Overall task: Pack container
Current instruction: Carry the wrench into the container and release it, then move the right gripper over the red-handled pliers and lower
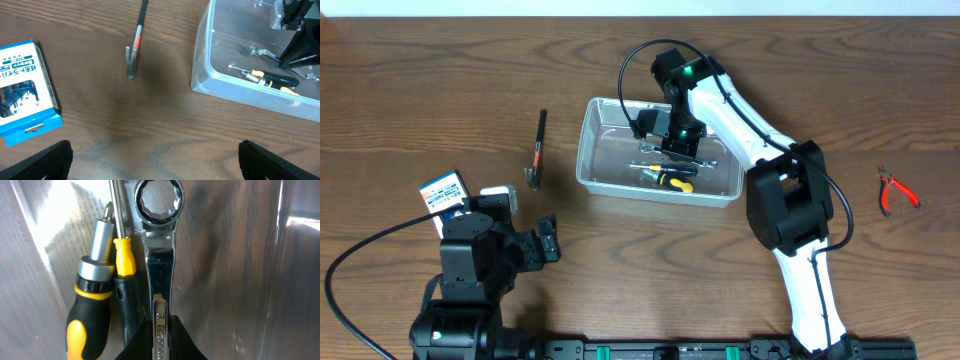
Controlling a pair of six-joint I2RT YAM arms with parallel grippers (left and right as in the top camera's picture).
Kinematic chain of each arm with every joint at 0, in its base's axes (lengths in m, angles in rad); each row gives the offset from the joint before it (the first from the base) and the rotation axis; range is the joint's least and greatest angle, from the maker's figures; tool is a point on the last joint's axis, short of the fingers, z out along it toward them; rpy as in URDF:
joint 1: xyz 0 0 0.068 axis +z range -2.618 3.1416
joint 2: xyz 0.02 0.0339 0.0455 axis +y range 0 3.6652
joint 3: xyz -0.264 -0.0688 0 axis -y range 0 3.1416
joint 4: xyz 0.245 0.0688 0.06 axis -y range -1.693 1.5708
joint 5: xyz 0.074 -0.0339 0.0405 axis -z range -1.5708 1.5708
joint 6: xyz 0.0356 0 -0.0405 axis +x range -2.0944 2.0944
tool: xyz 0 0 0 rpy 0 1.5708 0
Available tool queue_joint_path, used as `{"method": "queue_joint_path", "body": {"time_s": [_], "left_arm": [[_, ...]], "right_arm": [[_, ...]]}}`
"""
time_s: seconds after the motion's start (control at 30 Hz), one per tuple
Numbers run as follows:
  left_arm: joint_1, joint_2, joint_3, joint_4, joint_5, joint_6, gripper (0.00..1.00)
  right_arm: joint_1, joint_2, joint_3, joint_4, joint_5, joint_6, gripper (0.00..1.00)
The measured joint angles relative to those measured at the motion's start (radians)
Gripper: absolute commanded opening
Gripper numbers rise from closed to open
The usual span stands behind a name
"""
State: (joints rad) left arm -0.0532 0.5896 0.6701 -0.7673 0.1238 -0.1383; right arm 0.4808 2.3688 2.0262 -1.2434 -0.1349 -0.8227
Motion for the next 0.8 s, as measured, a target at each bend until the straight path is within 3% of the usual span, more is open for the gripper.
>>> {"method": "queue_joint_path", "body": {"time_s": [0.07, 0.13, 0.2, 0.6, 0.67, 0.8], "left_arm": [[0.0, 0.0, 0.0, -0.003, 0.0, 0.0, 0.98], [0.0, 0.0, 0.0, -0.01, 0.0, 0.0, 0.98], [0.0, 0.0, 0.0, -0.013, 0.0, 0.0, 0.98], [0.0, 0.0, 0.0, -0.014, 0.0, 0.0, 0.98], [0.0, 0.0, 0.0, -0.014, 0.0, 0.0, 0.98], [0.0, 0.0, 0.0, -0.014, 0.0, 0.0, 0.98]], "right_arm": [[-0.002, 0.0, 0.0, -0.001, -0.001, 0.0, 0.29], [-0.002, 0.0, 0.0, -0.001, -0.001, -0.005, 0.35], [-0.004, 0.0, 0.0, -0.005, 0.0, -0.002, 0.48], [-0.048, -0.069, 0.082, -0.084, 0.082, 0.19, 0.66], [-0.071, -0.156, 0.098, -0.087, 0.121, 0.259, 0.99], [-0.159, -0.378, 0.127, -0.123, 0.155, 0.368, 0.99]]}}
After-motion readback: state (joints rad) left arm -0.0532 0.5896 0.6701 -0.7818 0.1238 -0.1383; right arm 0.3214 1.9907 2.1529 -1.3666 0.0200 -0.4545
